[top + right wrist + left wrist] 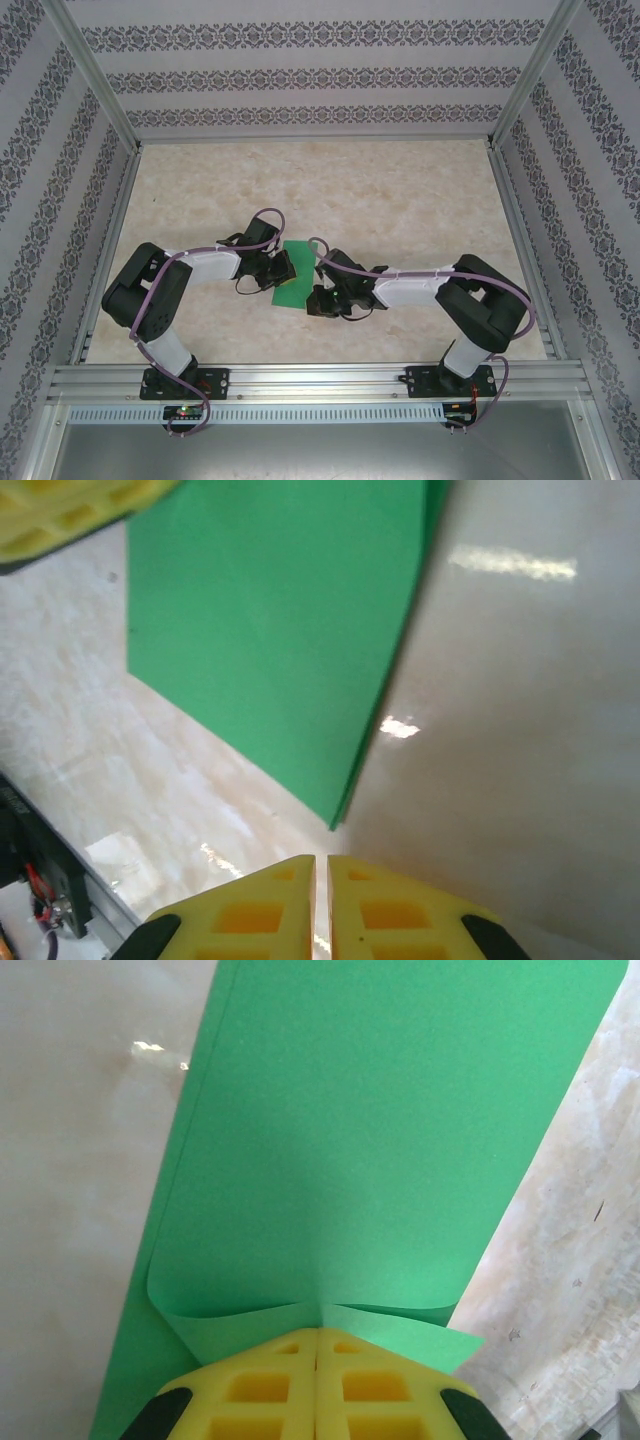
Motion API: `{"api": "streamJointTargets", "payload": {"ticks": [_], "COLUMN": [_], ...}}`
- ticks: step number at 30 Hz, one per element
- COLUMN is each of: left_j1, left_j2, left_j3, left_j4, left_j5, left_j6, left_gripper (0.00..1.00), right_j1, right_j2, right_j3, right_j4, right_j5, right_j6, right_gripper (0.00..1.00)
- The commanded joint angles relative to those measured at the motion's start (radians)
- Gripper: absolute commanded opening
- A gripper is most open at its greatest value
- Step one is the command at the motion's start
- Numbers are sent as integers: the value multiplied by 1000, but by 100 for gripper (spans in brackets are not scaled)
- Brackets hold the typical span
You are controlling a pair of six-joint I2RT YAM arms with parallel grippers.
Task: Fold a paper plane with a square sheet of paper (pick it up from the middle)
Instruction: Fold the triangle a second time at the center of the table.
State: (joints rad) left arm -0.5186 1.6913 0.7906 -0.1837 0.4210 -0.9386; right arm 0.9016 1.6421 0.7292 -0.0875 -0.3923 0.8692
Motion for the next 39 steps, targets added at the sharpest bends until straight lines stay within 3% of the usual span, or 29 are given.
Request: {"api": "streamJointTargets", "payload": {"ticks": [1,8,13,22,25,27,32,39], "left_j1": [-5,-5,-5,-2,-2,-7,-10,-24], "left_j2": [25,12,19,-6,-36,-75,-184,-159], "left_j3": [13,7,20,50,53,68,-30,-70], "left_j4": [-55,-54,-44,-67,11,-29,24,94], "left_j5": [-47,-48,-16,-31,69,64,52,84], "left_j6": [31,24,28,39,68,71,-16,-63], "left_gripper": [7,7,7,8,12,13,11,6], "right_j1": [-1,-18,-44,-37,-36,-33,-21,-19], "right_j2": [-23,81,184,150,154,165,185,178], "right_j3": [79,162,108,24,29,26,30,27], "right_j4": [-9,-4,64,90,92,106,126,118], "right_j5": [19,35,0,20,29,45,67,81], "right_j6": [-28,-49,12,30,30,37,55,57], "right_gripper": [12,13,8,7,7,7,6,6]}}
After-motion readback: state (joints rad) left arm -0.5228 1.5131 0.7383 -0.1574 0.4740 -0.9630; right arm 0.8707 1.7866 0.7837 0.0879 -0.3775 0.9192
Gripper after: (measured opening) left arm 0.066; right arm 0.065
